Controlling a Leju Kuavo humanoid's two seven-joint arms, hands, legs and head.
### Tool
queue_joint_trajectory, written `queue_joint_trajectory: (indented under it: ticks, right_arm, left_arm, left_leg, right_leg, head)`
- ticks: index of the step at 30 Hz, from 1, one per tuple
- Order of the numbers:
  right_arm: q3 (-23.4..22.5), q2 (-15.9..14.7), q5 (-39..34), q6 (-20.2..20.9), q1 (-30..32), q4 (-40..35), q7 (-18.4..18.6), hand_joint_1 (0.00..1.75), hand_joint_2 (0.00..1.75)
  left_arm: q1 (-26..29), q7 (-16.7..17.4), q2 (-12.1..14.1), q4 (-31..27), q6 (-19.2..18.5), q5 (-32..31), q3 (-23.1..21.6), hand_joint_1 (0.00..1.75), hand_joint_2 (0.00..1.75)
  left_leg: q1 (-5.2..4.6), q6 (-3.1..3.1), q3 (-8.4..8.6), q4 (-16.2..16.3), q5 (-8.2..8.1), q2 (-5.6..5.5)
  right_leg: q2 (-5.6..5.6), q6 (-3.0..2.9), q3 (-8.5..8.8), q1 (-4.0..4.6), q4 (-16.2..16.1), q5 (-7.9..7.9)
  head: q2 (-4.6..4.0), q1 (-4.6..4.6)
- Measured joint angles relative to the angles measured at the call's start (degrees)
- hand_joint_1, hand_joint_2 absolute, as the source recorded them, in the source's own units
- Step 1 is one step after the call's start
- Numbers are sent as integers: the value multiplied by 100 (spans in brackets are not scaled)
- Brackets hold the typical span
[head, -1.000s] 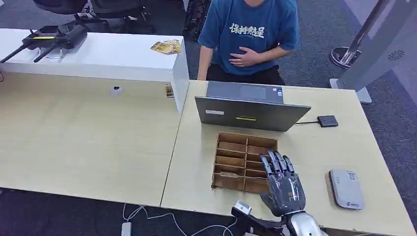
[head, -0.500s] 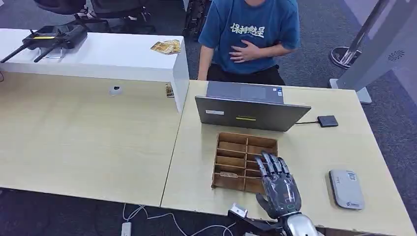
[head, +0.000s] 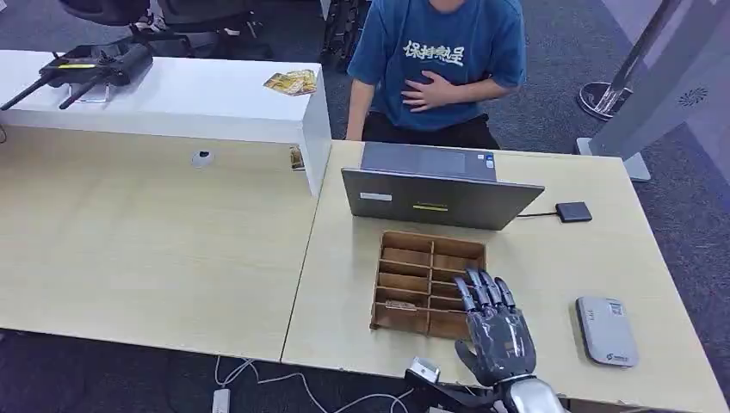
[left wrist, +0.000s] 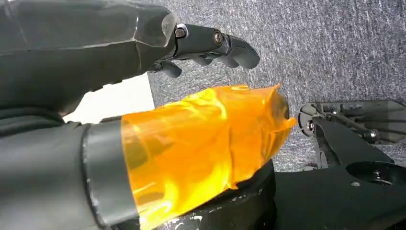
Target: Pass the card to the sensor for recognition and then transmit it.
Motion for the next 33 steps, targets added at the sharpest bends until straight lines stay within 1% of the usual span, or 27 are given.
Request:
queue_joint_trajectory:
  ticks: [4, 7, 13, 21, 33]
  right_arm:
    - [0, -20, -133, 247, -124, 6, -31, 0, 175]
    - [0, -31, -175, 315, -222, 17, -35, 0, 175]
    - [2, -33, -186, 346, -327, 90, -37, 0, 175]
    - [22, 52, -258, 427, -563, 476, -79, 0, 175]
    - [114, 94, -376, 477, -672, 730, -142, 0, 175]
  left_arm:
    - [-1, 0, -2, 0, -2, -31, 0, 0, 0]
    - [0, 0, -2, 0, -2, -41, 0, 0, 0]
    - [-1, 0, -4, 0, -2, -61, 0, 0, 0]
    - [-2, 13, -13, 0, -4, -120, 0, 0, 0]
    - [-2, 13, -15, 0, -4, -138, 0, 0, 0]
  left_leg:
    - [0, 0, 1, 0, 0, 0]
    - [0, 0, 1, 0, 1, 0]
    - [0, 0, 0, 0, 0, 0]
    - [0, 0, 0, 0, 1, 0]
    - [0, 0, -1, 0, 0, 0]
  right_leg:
    - [1, 0, 0, 0, 1, 0]
    - [-1, 0, 0, 0, 1, 0]
    - [0, 0, 0, 0, 1, 0]
    - [-1, 0, 1, 0, 2, 0]
    - [-1, 0, 0, 1, 2, 0]
  head:
    - [0, 0]
    - [0, 0]
    - [0, 0]
    - [0, 0]
    - [0, 0]
